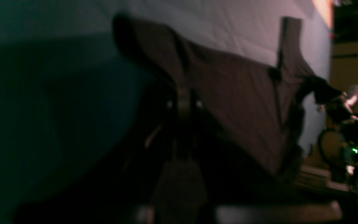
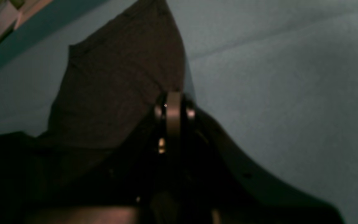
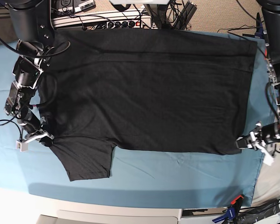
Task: Fold the T-shirt properly
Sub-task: 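Lift the hem and fold it over toward the shoulder band with both grippers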
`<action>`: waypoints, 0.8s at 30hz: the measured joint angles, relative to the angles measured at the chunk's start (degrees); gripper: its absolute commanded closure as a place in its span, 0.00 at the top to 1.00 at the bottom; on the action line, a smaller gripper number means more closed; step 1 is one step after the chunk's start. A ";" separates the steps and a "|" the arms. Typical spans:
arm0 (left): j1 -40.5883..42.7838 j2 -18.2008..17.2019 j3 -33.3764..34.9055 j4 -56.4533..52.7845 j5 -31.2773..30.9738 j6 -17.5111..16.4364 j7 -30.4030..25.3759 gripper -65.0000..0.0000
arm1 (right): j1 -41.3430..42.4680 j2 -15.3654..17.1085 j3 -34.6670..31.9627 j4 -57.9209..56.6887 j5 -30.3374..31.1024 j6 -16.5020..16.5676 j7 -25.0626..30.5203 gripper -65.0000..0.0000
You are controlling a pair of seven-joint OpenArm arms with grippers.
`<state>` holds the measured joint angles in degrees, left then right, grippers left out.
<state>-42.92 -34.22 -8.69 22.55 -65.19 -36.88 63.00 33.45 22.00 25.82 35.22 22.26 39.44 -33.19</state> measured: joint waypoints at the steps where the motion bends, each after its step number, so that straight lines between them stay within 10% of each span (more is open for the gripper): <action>1: 0.02 -0.59 0.00 0.00 -1.55 0.00 1.36 0.00 | -0.09 0.13 0.00 0.00 1.64 0.02 -0.87 0.00; 24: 3.34 -3.76 0.00 0.09 -15.06 -1.79 12.02 0.00 | -14.36 0.50 -0.17 20.09 24.65 -0.17 -21.05 0.00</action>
<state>-39.57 -37.98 -8.69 22.63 -80.25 -38.68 75.02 19.09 22.50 25.65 55.31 46.92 39.27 -54.24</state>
